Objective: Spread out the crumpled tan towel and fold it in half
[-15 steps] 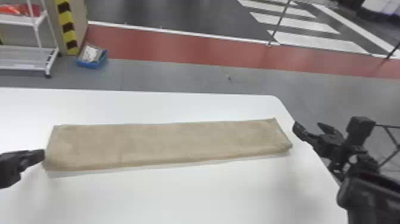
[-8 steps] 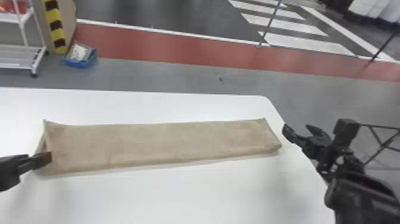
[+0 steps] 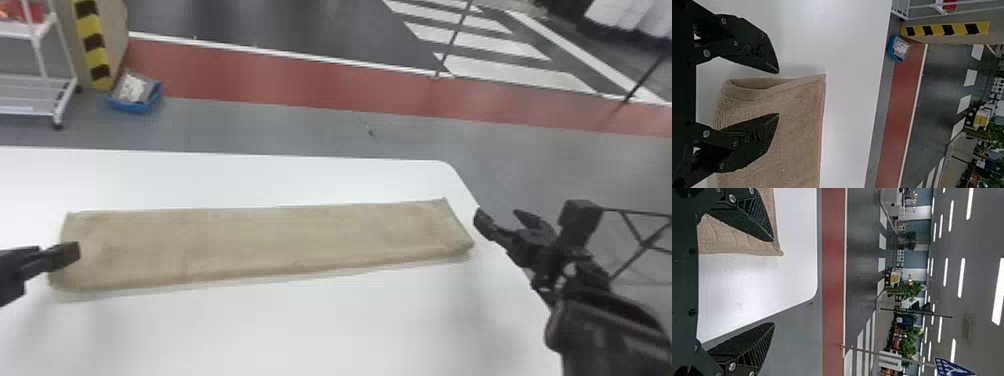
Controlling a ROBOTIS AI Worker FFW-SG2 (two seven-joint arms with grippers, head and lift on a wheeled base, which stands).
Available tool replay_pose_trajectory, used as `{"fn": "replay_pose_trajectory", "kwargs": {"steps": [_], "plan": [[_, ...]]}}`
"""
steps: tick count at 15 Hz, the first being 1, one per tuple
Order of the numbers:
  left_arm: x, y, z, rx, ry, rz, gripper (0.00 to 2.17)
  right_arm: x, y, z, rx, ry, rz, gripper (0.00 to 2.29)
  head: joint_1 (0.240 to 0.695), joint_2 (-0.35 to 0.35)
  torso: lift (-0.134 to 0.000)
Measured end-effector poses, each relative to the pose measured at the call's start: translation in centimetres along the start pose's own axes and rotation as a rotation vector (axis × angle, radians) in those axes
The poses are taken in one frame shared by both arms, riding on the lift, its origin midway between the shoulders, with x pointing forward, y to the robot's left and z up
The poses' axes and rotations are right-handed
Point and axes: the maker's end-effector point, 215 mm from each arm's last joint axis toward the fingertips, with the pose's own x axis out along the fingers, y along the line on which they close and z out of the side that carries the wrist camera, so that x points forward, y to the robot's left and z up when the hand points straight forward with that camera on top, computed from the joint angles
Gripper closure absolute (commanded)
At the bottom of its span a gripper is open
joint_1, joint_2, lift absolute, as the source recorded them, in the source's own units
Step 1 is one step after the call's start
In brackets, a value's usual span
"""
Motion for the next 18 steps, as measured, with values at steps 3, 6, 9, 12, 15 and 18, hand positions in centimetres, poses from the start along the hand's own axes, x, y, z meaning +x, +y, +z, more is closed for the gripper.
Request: {"fn": "replay_pose_trajectory", "kwargs": {"steps": [3,6,9,12,15,18], "plan": [[0.3,0.0,-0.5,0.007,0.013,0.004,0.60,0.1,0.1,0.1,-0.004,-0.002,0.001,0.13,0.695,-0.319,-0.124],[0.7,0.3,-1.3,0.015,0.032,0.009,0.60,0.1,0.1,0.1,-0.004,-0.002,0.001,0.13,0.695,-0.318,-0.124],[0.7,0.2,-1.7,0.023,0.044,0.002,1.75,0.1,0.0,0.2,-0.006,-0.003,0.000,0.13,0.695,-0.321,-0.124],[0.5,0.0,-2.2,0.025,0.063,0.001,1.84,0.1,-0.1,0.2,-0.004,-0.002,-0.001,0.13,0.695,-0.326,-0.124],[0.3,0.5,-2.2,0.023,0.069,0.013,1.84,0.0,-0.5,0.2,0.001,-0.004,-0.008,0.13,0.695,-0.326,-0.124],[0.1,1.5,-1.9,0.015,0.063,0.028,1.84,-0.1,-0.6,0.3,0.002,-0.007,-0.010,0.13,0.695,-0.318,-0.124]]}}
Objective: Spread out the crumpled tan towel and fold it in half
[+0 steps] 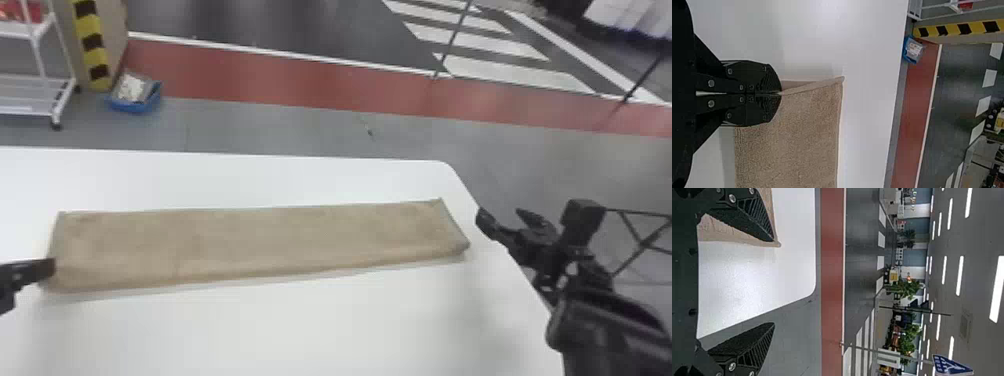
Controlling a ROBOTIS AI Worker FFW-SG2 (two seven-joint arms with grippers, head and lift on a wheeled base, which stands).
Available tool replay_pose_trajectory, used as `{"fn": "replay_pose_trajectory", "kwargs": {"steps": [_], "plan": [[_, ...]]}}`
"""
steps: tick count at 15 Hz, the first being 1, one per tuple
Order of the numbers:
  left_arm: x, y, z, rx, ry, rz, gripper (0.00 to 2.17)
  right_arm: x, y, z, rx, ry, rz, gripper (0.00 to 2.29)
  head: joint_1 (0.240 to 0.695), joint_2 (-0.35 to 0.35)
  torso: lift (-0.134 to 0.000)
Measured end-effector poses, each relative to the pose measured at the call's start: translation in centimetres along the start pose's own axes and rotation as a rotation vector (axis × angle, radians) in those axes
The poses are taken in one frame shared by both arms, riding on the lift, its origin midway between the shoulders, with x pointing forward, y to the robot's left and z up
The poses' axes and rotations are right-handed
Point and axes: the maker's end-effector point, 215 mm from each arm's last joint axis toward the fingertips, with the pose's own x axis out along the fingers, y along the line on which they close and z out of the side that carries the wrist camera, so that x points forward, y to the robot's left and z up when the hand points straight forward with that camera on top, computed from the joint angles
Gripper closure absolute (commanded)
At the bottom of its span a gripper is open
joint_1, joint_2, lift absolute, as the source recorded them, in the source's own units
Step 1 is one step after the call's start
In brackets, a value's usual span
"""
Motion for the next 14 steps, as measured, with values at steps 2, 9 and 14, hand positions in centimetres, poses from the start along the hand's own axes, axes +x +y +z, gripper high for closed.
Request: {"fn": "replay_pose_trajectory", "kwargs": {"steps": [2,9,14], "plan": [[-0.3,1.0,0.4,-0.003,-0.008,0.014,1.83,0.0,0.1,0.0,0.000,-0.001,0.001,0.13,0.695,-0.309,-0.124],[-1.0,3.0,2.2,0.006,-0.041,0.036,0.21,0.1,1.9,-0.1,0.018,0.003,0.066,0.13,0.695,-0.262,-0.124],[-1.9,5.0,7.8,0.040,-0.189,0.070,0.04,-0.6,7.4,0.0,0.123,0.096,0.284,0.16,0.695,-0.178,-0.124]]}}
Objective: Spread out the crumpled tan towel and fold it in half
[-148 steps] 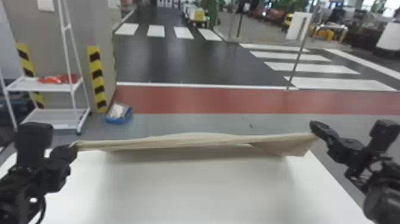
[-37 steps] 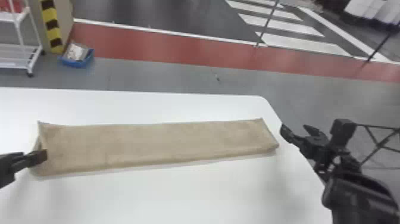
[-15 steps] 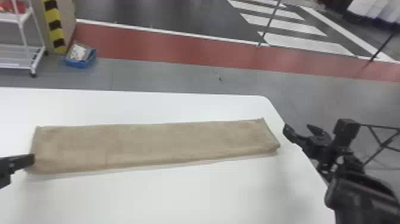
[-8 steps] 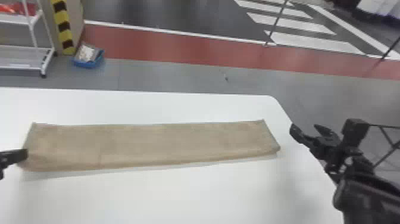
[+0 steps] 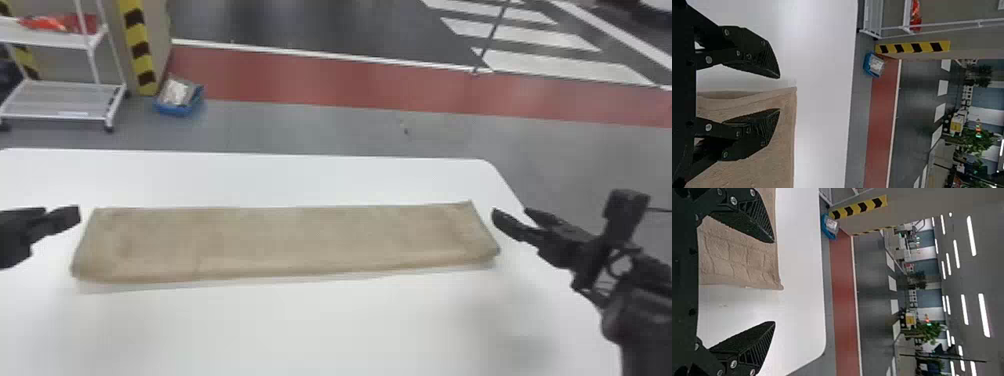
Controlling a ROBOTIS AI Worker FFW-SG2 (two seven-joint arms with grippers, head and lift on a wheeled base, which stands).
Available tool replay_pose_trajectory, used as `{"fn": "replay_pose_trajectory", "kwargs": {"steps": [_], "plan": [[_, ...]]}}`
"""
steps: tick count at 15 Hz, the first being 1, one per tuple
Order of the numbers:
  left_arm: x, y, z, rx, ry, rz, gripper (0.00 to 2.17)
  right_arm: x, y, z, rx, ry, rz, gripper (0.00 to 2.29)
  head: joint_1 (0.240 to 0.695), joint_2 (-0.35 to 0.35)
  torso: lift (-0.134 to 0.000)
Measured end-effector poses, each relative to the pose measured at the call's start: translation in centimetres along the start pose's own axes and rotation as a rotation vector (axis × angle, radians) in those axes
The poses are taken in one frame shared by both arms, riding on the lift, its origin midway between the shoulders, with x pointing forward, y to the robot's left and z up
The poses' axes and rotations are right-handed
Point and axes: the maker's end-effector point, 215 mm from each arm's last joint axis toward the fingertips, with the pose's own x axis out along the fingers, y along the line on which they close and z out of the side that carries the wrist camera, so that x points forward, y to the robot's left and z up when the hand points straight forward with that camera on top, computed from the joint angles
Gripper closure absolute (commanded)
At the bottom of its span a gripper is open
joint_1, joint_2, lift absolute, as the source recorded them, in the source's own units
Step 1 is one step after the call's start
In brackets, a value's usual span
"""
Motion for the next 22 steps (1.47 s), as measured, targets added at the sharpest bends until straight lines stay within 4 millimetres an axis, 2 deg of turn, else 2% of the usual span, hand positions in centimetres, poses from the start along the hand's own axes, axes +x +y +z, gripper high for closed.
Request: {"fn": "replay_pose_trajectory", "kwargs": {"steps": [3,4,6,9,11,17,22], "plan": [[1.1,1.5,3.6,-0.010,-0.025,-0.020,0.04,-0.4,-0.1,0.2,0.104,0.067,0.043,0.16,0.695,-0.155,-0.124],[1.6,2.0,4.2,-0.024,-0.009,-0.025,0.04,-0.6,-0.2,0.6,0.132,0.091,0.063,0.16,0.695,-0.149,-0.124],[2.3,2.2,4.1,-0.052,0.043,-0.033,0.05,-0.9,-0.7,1.8,0.153,0.118,0.072,0.17,0.695,-0.151,-0.124],[2.9,1.2,2.3,-0.085,0.162,-0.054,0.05,-0.2,-1.2,3.8,0.128,0.154,0.100,0.18,0.695,-0.166,-0.124],[3.1,0.4,0.6,-0.101,0.241,-0.060,0.09,1.0,-1.3,4.1,0.104,0.193,0.132,0.18,0.695,-0.174,-0.124],[2.3,-1.3,-4.0,-0.150,0.407,-0.081,0.15,3.9,-1.2,2.5,0.013,0.292,0.176,0.18,0.695,-0.187,-0.124],[1.7,-1.4,-6.0,-0.169,0.443,-0.102,0.21,2.7,-1.6,1.3,0.079,0.368,0.202,0.17,0.695,-0.200,-0.124]]}}
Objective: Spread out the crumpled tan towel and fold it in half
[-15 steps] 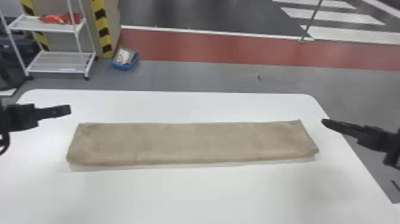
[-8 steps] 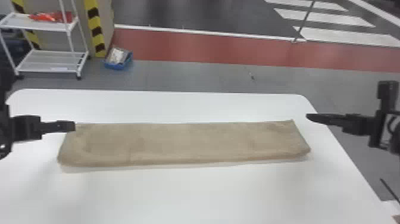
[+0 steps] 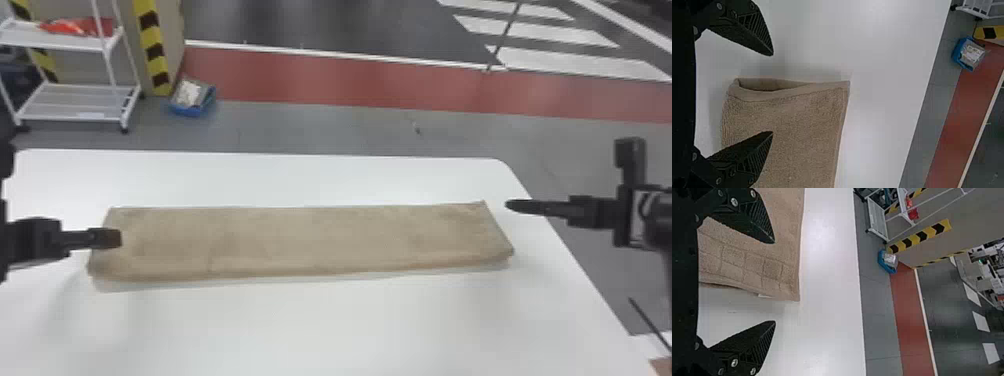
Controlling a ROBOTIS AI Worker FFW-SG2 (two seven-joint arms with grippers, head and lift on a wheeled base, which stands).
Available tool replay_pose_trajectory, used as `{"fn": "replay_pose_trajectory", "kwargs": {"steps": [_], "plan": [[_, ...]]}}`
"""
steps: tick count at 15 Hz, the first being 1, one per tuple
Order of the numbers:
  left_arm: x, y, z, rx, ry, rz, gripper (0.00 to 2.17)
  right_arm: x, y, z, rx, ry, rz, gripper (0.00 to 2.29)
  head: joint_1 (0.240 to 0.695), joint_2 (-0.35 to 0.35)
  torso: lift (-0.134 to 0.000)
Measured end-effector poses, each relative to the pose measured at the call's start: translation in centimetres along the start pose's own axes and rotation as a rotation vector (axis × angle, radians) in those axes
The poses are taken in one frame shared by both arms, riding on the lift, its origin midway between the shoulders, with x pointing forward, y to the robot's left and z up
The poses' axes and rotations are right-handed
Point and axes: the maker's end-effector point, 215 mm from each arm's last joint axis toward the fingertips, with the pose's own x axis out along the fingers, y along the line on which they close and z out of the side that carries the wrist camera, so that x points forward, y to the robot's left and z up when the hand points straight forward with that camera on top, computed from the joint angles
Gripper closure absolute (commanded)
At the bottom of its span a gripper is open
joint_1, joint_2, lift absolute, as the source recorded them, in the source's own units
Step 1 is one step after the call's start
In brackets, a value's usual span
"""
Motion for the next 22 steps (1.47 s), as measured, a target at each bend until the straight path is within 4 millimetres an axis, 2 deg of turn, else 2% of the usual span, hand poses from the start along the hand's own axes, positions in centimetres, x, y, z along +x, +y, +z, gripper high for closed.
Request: {"fn": "replay_pose_trajectory", "kwargs": {"steps": [6,10,22], "plan": [[0.0,0.1,-0.5,-0.009,0.007,-0.017,0.21,-0.2,-0.5,-1.8,0.031,0.027,0.007,0.17,0.695,-0.208,-0.124],[-0.2,0.3,0.1,-0.013,-0.003,-0.017,0.21,-0.3,-0.5,-2.0,0.041,0.019,0.017,0.17,0.695,-0.205,-0.124],[-0.3,0.4,0.2,-0.016,-0.004,-0.016,0.21,-0.2,-0.7,-2.8,0.028,0.018,0.018,0.17,0.695,-0.204,-0.124]]}}
